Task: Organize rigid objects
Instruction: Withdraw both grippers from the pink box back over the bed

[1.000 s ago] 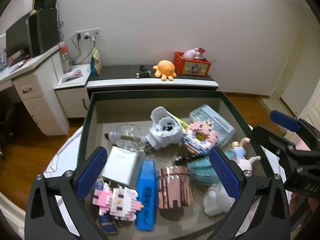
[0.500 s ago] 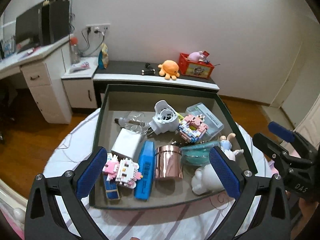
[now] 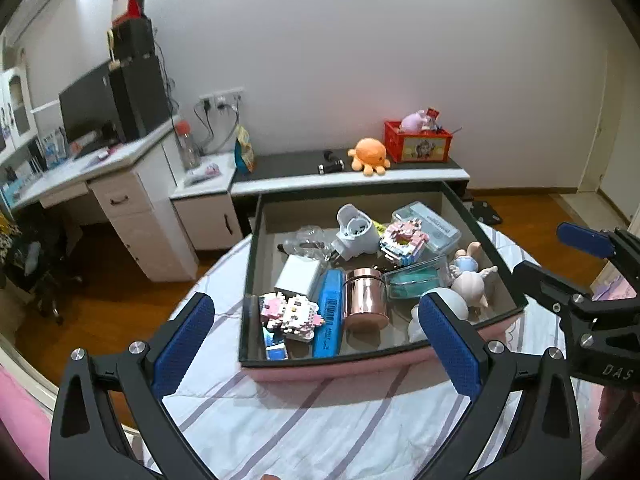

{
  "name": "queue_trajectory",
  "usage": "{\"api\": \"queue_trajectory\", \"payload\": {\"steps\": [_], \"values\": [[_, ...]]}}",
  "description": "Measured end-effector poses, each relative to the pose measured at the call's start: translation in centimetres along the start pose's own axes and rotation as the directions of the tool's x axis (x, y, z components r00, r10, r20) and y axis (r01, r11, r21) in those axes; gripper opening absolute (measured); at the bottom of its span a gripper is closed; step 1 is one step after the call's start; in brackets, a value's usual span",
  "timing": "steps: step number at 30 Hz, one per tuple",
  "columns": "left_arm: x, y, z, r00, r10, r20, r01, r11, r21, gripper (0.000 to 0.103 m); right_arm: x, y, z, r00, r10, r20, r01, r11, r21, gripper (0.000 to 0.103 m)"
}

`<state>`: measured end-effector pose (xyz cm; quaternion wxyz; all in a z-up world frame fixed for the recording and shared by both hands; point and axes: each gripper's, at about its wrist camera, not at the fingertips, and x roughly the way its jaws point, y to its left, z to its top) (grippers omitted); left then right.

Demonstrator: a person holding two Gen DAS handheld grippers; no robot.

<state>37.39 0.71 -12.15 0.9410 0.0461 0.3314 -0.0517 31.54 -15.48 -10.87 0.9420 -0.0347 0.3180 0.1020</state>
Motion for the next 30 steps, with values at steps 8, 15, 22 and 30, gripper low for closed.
{"api": "queue_trajectory", "payload": {"steps": [8, 15, 22, 30], "values": [[-5.9, -0.8, -0.7, 0.987, 0.056, 0.148, -0.059, 0.998, 0.015, 0.103, -4.7, 1.7, -0.8, 0.998, 0.001, 0.062, -0.001, 1.0, -0.006, 0.084], [-11.0, -1.6, -1.3, 0.968, 0.065, 0.244, -0.073, 0.997, 0.026, 0.103, -9.0, 2.5, -1.4, 0.992, 0.001, 0.129, -0.002, 1.0, 0.009, 0.084], [-17.2, -2.0, -3.6, 0.938, 0.064, 0.342, -0.078, 0.997, 0.027, 0.103, -14.5, 3.9, -3.3, 0.977, -0.007, 0.212, 0.004, 1.0, 0.015, 0.084], [-24.9, -1.7, -6.9, 0.891, 0.077, 0.448, -0.08, 0.997, -0.014, 0.103, -21.8, 5.6, -6.0, 0.943, -0.023, 0.331, 0.012, 0.999, 0.035, 0.084]]}}
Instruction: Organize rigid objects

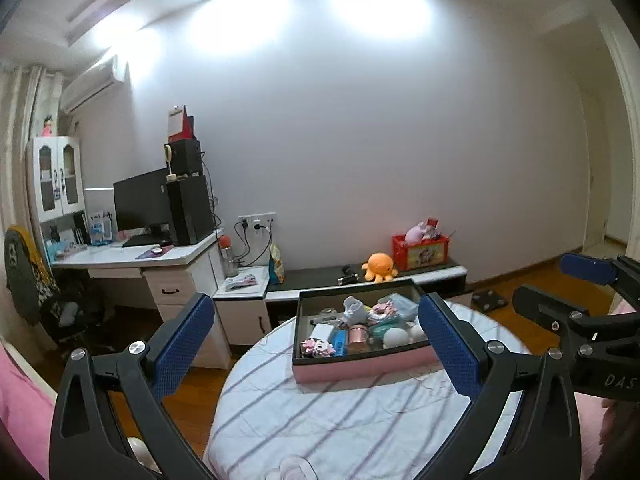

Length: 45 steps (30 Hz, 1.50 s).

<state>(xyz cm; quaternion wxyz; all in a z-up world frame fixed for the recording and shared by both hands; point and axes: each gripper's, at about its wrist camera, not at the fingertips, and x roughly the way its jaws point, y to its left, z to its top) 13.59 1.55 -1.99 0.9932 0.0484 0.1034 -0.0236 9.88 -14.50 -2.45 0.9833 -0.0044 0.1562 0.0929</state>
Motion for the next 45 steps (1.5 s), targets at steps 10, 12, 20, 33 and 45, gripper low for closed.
{"api": "queue_trajectory", "payload": {"steps": [10, 12, 20, 33, 45], "values": [[-8.9, -0.4, -0.6, 0.994, 0.028, 0.108, -0.03, 1.0, 0.01, 0.103, -8.4, 3.2, -0.6, 0.991, 0.009, 0.131, -0.004, 0.999, -0.034, 0.084], [-10.2, -0.4, -0.6, 0.991, 0.027, 0.128, -0.028, 1.0, 0.007, 0.103, -9.7, 3.6, -0.8, 0.989, 0.023, 0.146, -0.019, 0.999, -0.029, 0.084], [-14.1, -0.3, 0.1, 0.977, 0.035, 0.213, -0.036, 0.999, 0.003, 0.103, -13.9, 4.6, -0.8, 0.973, 0.036, 0.227, -0.03, 0.999, -0.028, 0.084], [-15.2, -0.1, 0.3, 0.969, 0.056, 0.242, -0.057, 0.998, -0.006, 0.103, -15.4, 5.5, -0.7, 0.965, 0.017, 0.263, -0.006, 0.999, -0.042, 0.084], [-15.2, 0.1, 0.3, 0.968, 0.06, 0.243, -0.058, 0.998, -0.017, 0.103, -15.1, 5.4, -0.8, 0.967, 0.023, 0.254, -0.01, 0.999, -0.052, 0.084]]}}
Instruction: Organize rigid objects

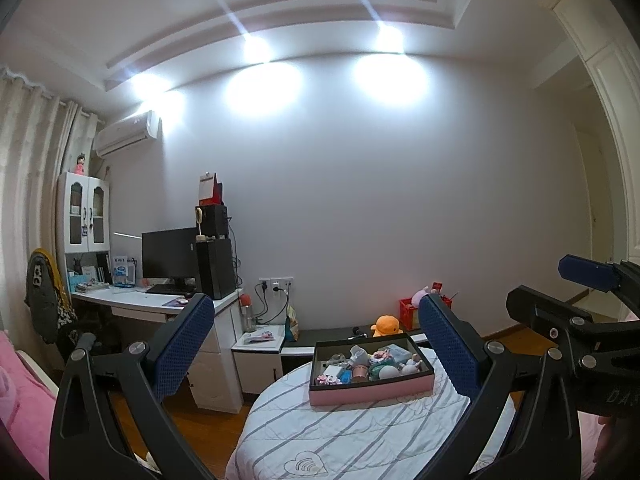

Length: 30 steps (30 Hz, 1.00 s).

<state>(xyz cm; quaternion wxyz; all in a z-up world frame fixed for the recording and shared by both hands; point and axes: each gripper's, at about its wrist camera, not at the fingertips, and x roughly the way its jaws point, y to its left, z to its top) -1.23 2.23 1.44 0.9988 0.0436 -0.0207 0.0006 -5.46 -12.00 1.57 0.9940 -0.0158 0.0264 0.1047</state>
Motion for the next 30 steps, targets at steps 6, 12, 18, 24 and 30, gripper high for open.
{"api": "queue_trajectory", "payload": {"steps": [6, 12, 18, 24, 30], "values": [[0.11, 0.1, 0.0, 1.0, -0.015, 0.0, 0.015, 1.0, -0.016, 0.103, 0.15, -0.16, -0.07, 1.0, 0.001, 0.005, -0.001, 1.0, 0.003, 0.084], [0.32, 0.06, 0.11, 1.0, -0.009, 0.003, 0.009, 1.0, -0.003, 0.103, 0.32, -0.23, -0.19, 1.0, -0.01, 0.002, 0.01, 1.0, -0.003, 0.084], [0.36, 0.07, -0.01, 1.0, -0.005, 0.006, 0.005, 1.0, 0.001, 0.103, 0.47, -0.26, -0.17, 1.0, -0.01, 0.003, 0.01, 1.0, -0.003, 0.084], [0.35, 0.06, -0.08, 1.0, -0.004, 0.007, 0.004, 1.0, 0.002, 0.103, 0.47, -0.27, -0.15, 1.0, -0.01, 0.004, 0.01, 1.0, -0.003, 0.084], [0.23, 0.07, -0.19, 1.0, -0.004, 0.01, 0.004, 1.0, 0.003, 0.103, 0.37, -0.24, -0.18, 1.0, -0.012, -0.001, 0.012, 1.0, -0.001, 0.084]]}}
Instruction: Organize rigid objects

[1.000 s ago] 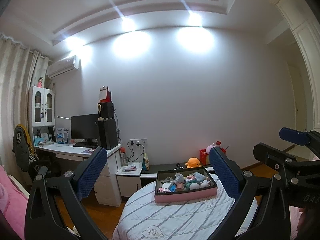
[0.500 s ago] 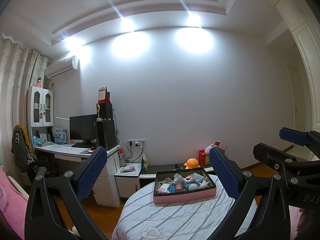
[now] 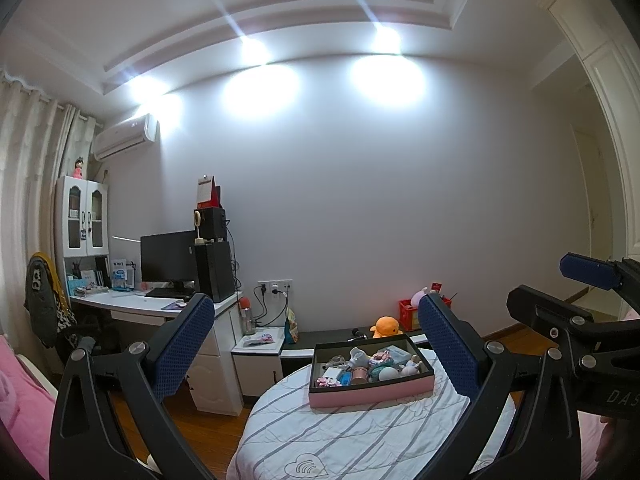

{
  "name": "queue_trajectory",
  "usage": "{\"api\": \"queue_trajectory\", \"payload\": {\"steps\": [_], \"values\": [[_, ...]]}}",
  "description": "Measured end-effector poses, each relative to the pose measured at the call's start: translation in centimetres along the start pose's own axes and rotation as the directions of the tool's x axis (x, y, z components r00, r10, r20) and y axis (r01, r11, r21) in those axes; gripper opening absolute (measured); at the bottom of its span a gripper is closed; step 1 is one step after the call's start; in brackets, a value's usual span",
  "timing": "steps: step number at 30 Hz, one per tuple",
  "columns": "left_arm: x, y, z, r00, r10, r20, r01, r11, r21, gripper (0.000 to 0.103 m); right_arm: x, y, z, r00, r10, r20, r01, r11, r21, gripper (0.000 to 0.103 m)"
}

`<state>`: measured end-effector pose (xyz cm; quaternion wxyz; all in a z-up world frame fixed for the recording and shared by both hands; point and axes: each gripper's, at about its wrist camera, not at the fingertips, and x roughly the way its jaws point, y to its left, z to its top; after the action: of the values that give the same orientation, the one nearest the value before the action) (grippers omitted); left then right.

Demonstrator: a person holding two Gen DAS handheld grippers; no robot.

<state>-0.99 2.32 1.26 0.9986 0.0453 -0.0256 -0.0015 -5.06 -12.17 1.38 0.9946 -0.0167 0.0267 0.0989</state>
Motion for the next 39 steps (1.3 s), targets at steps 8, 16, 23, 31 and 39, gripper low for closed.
{"api": "queue_trajectory", "payload": {"steps": [8, 16, 23, 31, 39], "values": [[0.01, -0.05, -0.02, 1.0, 0.001, -0.001, -0.001, 1.0, 0.002, 0.103, -0.04, 0.09, -0.03, 1.0, -0.001, 0.003, 0.001, 1.0, -0.002, 0.084], [-0.14, 0.13, -0.05, 1.0, 0.001, 0.0, -0.001, 1.0, 0.004, 0.103, -0.08, 0.16, -0.04, 1.0, -0.001, 0.001, 0.001, 1.0, -0.001, 0.084], [-0.29, 0.29, -0.08, 1.0, 0.002, 0.0, -0.002, 1.0, 0.008, 0.103, -0.07, 0.15, -0.02, 1.0, -0.001, 0.0, 0.001, 1.0, -0.001, 0.084], [-0.38, 0.39, -0.11, 1.0, 0.003, 0.0, -0.003, 1.0, 0.01, 0.103, -0.07, 0.14, -0.3, 1.0, -0.002, -0.004, 0.002, 1.0, 0.0, 0.084], [-0.43, 0.43, -0.13, 1.0, 0.004, 0.0, -0.004, 1.0, 0.01, 0.103, -0.03, 0.11, -0.45, 1.0, -0.003, -0.007, 0.003, 1.0, 0.0, 0.084]]}}
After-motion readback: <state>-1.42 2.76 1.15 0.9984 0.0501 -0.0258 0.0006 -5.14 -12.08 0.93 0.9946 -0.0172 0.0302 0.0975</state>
